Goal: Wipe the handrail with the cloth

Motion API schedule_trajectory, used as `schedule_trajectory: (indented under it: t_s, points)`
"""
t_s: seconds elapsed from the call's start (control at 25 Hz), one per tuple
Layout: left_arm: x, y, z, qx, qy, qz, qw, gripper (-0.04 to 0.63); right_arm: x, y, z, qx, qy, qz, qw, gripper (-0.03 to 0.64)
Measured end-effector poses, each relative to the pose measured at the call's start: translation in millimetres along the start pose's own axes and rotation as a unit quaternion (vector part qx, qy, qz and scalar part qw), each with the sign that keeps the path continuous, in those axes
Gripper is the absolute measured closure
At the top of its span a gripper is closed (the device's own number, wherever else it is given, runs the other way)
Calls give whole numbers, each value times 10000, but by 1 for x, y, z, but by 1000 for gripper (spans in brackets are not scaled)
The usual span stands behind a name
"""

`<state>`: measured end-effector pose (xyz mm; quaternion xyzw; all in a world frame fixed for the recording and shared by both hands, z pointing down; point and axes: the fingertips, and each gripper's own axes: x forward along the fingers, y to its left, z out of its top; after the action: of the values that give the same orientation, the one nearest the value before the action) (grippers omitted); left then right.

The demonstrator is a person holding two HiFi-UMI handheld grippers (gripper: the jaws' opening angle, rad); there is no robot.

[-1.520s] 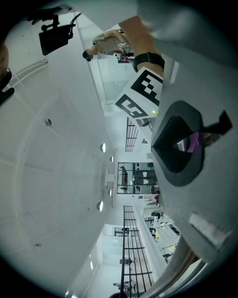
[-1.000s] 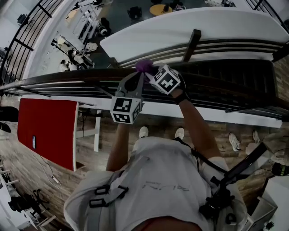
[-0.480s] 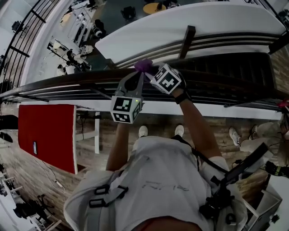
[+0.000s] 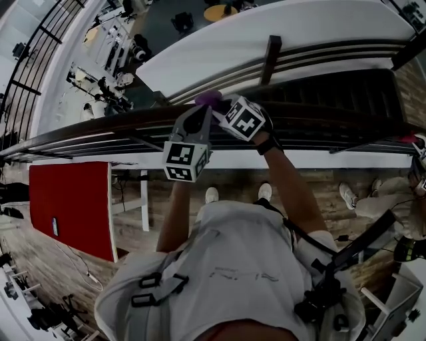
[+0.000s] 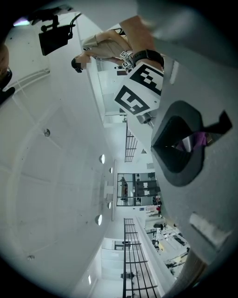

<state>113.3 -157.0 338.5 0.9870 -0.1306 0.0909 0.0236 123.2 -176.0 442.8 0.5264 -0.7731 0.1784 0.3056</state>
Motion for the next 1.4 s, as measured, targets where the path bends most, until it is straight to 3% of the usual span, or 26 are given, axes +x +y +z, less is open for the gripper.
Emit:
schedule_trajectory:
  t_s: [0.52, 0.84, 1.4]
  points:
    - [26, -42, 9, 147, 19, -439, 9989, 594, -60, -36, -54, 471, 44, -299, 9984, 558]
    - [44, -55, -2, 153, 57, -681, 9975, 595, -97, -70, -100, 993, 81, -698, 9926, 558]
    - [104, -135, 2, 368, 10, -1526, 9876, 594, -136, -102, -148, 1385, 5, -1060, 9847, 558]
